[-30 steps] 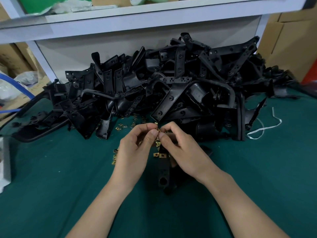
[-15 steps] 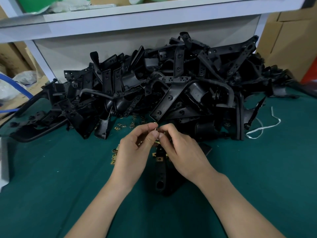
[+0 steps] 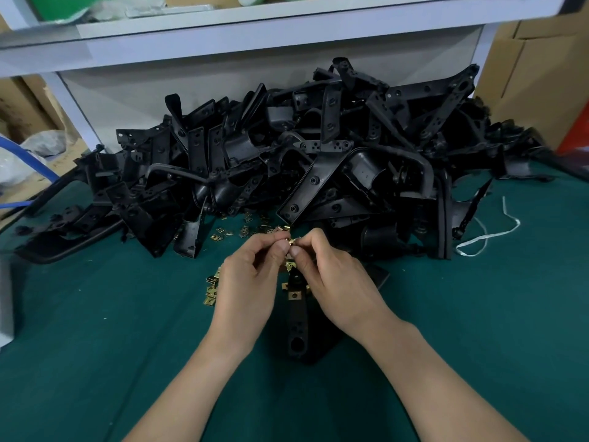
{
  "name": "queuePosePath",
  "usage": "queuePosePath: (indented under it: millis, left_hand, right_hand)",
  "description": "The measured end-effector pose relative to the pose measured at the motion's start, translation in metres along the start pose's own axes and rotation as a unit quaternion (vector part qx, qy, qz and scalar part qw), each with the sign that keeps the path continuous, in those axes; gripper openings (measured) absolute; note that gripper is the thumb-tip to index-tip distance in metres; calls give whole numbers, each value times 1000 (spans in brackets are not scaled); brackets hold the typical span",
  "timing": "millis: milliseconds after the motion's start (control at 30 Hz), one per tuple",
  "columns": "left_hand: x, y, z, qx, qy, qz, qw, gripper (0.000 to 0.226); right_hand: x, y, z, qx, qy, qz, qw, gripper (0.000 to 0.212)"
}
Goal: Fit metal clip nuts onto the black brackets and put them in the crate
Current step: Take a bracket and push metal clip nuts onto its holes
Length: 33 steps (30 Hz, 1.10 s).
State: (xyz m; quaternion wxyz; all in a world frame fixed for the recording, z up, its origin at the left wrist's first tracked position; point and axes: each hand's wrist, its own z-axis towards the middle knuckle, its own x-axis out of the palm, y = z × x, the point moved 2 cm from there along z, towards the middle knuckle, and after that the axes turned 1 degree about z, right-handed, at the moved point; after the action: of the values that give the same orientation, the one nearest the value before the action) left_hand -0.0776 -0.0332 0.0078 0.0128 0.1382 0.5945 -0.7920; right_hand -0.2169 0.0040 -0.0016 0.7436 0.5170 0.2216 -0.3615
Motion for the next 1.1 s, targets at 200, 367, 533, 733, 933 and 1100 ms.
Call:
queuePosePath:
  millis: [200,367,533,733,933,1100]
  left_hand:
    - [4,1,-2,10,-7,-15,1000,14]
    - [3,1,-3,25,1,-25,999,11]
    - [0,1,-2,36,11,-4,999,11]
    - [1,3,-1,22,22,-18,999,12]
    - [0,4,1,19,12,-16,1000,10]
    - [0,4,1,25,11,-4,1000,12]
  right_hand:
    - [0,2,-1,2,-5,3,1000,15]
    - [-2,4,-2,0,-12,17,1000,23]
    - [-6,-2,-1,9,-33,49,998,29]
    - [-3,-4,-3,-3,1,40,999,19]
    - [-4,-5,-1,16,-10,109,994,20]
    - [-4,-7,2,53,-13,236,970,15]
